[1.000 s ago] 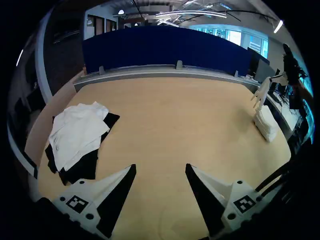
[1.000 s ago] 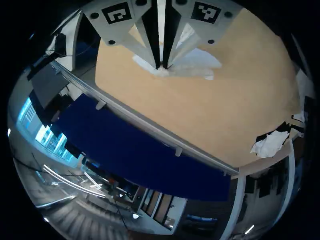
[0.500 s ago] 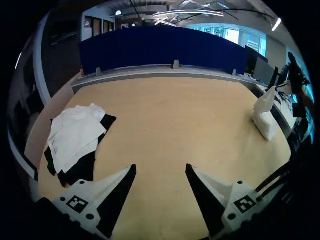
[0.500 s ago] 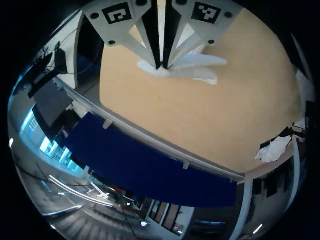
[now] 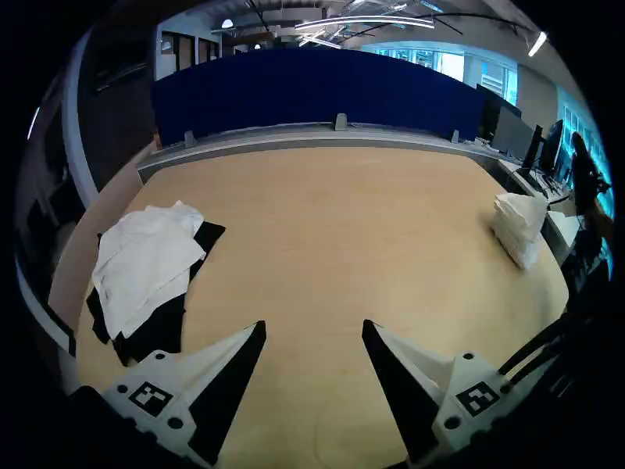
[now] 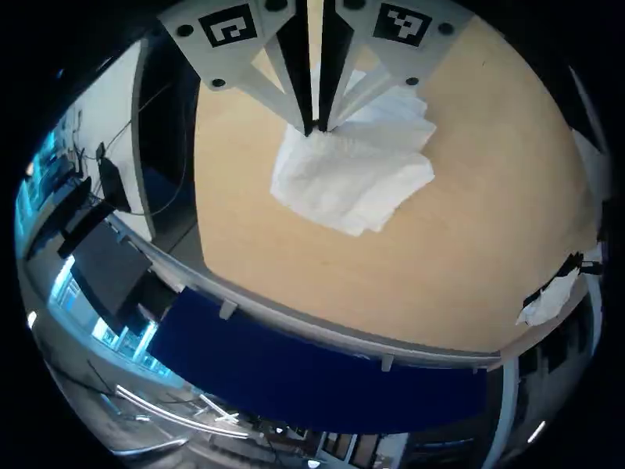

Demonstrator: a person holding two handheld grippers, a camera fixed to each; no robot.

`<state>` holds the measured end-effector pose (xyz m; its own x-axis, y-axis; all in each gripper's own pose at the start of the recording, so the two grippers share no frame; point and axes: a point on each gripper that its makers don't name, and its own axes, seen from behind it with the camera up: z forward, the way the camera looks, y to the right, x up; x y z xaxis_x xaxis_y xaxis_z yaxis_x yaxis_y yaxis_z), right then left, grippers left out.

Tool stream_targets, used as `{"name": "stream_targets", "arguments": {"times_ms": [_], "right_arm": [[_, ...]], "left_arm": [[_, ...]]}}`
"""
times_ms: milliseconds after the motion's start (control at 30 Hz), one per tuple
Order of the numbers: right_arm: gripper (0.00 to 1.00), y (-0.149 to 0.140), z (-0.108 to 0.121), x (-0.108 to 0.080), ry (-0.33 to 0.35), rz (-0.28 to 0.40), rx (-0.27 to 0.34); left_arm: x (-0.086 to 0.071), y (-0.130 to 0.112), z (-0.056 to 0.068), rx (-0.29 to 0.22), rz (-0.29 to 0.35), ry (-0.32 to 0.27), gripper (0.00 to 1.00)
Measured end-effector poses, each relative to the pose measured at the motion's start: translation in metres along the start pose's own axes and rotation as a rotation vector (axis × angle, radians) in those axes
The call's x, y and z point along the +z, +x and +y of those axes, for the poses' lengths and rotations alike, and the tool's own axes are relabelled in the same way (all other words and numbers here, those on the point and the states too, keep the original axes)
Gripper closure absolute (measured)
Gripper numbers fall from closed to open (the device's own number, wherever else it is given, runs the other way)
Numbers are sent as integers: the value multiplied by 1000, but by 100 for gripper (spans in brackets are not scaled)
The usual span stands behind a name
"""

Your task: Fold towel

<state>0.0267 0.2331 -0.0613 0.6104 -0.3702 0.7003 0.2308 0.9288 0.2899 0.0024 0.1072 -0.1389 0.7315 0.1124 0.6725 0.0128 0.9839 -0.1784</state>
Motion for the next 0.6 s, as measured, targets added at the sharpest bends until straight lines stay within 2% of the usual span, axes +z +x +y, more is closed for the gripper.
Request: {"name": "stream_targets", "arguments": {"times_ms": [300, 600], "right_arm": [[95, -46, 4, 15, -12, -75, 62], [95, -76, 2, 32, -19, -135, 99]], "left_arm": [[-1, 2, 0, 6, 0, 6, 9], [-2, 0, -1, 8, -5, 14, 9]]}}
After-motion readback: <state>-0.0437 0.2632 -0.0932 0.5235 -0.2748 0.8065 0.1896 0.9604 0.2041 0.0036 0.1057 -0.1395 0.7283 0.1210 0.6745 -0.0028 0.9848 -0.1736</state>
